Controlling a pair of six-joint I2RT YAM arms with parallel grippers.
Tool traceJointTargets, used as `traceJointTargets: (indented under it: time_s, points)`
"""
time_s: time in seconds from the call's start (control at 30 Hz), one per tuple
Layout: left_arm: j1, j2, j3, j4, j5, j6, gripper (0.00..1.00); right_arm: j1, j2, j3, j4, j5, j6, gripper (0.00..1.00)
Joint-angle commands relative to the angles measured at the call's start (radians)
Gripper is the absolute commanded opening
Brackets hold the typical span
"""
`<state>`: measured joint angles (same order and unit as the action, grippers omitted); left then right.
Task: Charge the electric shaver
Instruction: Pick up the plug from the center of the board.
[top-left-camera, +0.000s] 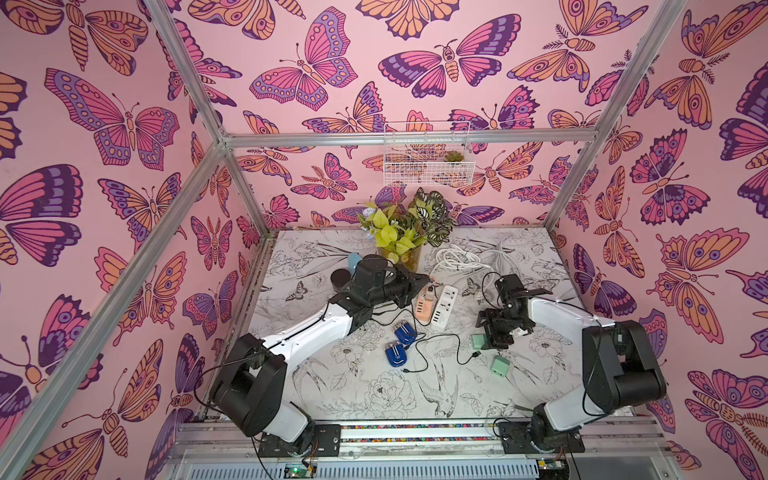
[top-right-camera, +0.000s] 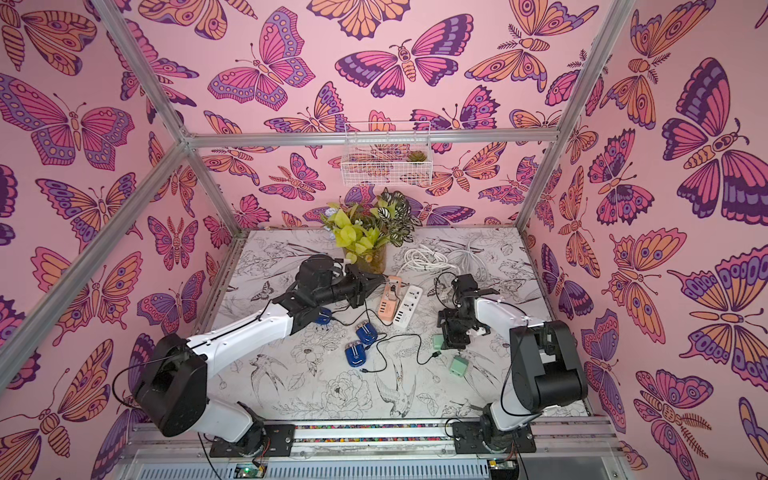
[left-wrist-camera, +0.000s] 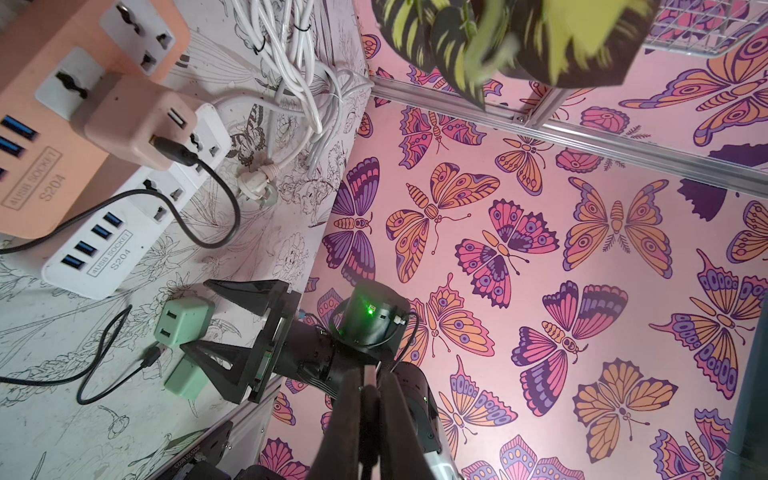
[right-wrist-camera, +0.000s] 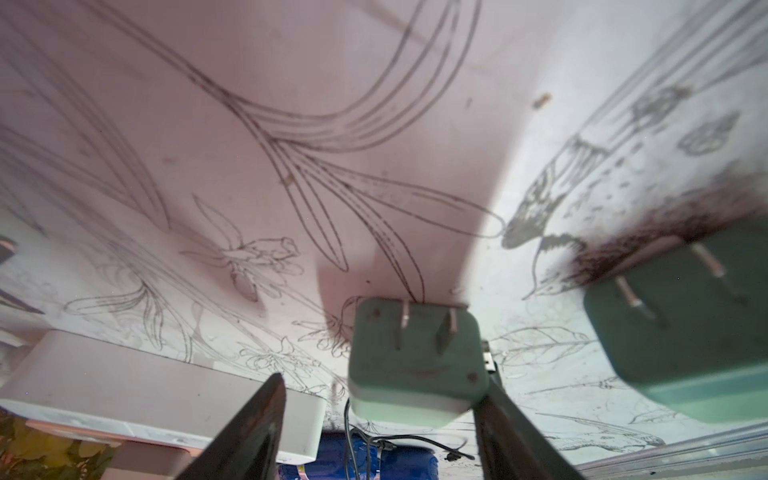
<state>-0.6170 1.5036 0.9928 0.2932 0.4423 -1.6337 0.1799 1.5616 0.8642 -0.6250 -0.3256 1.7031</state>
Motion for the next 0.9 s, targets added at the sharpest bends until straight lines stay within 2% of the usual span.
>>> traceJointTargets:
  time_s: [0.0, 0.43, 0.53, 0.77, 0.83, 0.87]
  points:
    - [0.009, -0.025, -0.022, 0.014, 0.013, 0.019, 0.00, -0.008, 0.003, -0.016, 0.018, 0.015, 0.019, 0.68]
    - [0.007, -0.008, -0.006, 0.015, 0.009, 0.021, 0.00, -0.012, 0.070, -0.047, 0.039, 0.020, -0.024, 0.59]
    - [0.007, -0.011, -0.009, 0.015, 0.007, 0.020, 0.00, -0.013, 0.071, -0.047, 0.034, 0.027, -0.047, 0.48]
    - [0.007, -0.017, -0.008, 0.012, 0.004, 0.018, 0.00, -0.014, -0.013, 0.036, -0.017, 0.015, -0.153, 0.08]
    - [0.008, -0.016, -0.004, 0.012, 0.002, 0.019, 0.00, -0.013, -0.067, 0.086, -0.034, -0.001, -0.185, 0.00]
    - [0.008, -0.014, -0.001, 0.011, 0.002, 0.020, 0.00, -0.013, -0.102, 0.108, -0.030, -0.010, -0.197, 0.00]
